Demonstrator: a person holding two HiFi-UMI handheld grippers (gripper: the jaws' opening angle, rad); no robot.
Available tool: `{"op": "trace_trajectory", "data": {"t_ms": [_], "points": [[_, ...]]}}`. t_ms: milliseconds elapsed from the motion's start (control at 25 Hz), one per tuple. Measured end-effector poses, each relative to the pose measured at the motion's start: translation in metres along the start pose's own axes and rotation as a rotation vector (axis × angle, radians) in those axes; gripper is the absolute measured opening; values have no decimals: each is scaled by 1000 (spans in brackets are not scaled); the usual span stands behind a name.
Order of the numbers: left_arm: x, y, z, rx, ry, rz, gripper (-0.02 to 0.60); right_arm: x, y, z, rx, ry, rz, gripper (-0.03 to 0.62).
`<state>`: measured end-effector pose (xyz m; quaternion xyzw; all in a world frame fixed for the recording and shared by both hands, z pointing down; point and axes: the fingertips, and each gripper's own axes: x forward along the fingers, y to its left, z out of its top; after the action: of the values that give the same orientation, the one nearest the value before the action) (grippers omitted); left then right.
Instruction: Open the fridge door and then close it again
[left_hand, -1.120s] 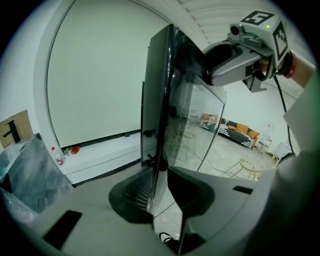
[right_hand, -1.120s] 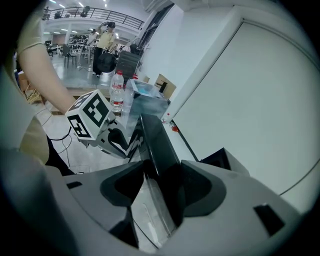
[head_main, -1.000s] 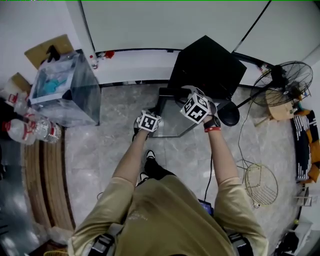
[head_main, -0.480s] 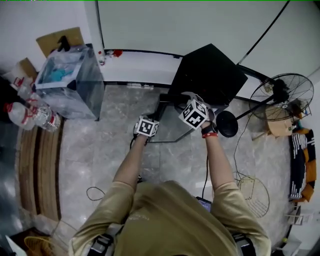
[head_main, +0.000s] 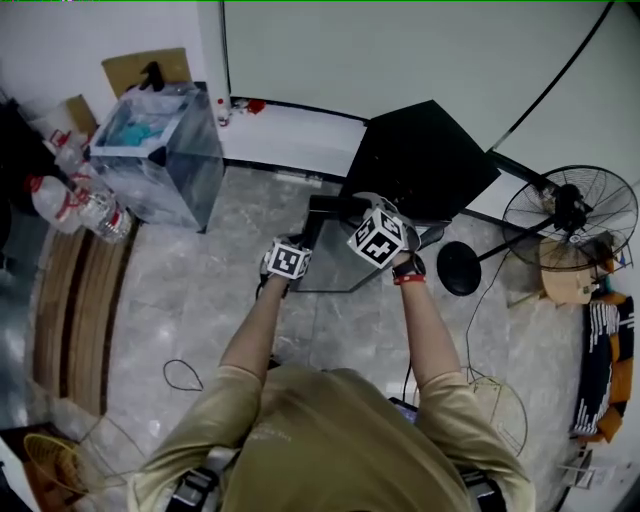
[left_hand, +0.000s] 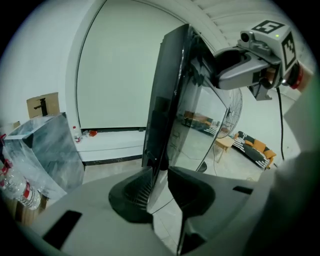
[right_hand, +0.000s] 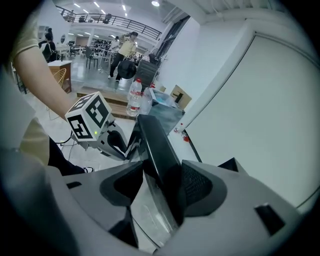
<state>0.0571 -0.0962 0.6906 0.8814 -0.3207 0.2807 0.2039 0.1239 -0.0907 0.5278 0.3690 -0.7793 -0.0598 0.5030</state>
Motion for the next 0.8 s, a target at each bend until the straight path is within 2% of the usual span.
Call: {"op": "trace_trajectory", "data": {"t_ms": [400,800], "points": [[-16,-24,-17,-34,4,49,104,-17,19,-5,-57,-54,16,245],[-31,-46,-39,-63,-6,130,104,-34,42,-15,-112,-93,44,250]]}}
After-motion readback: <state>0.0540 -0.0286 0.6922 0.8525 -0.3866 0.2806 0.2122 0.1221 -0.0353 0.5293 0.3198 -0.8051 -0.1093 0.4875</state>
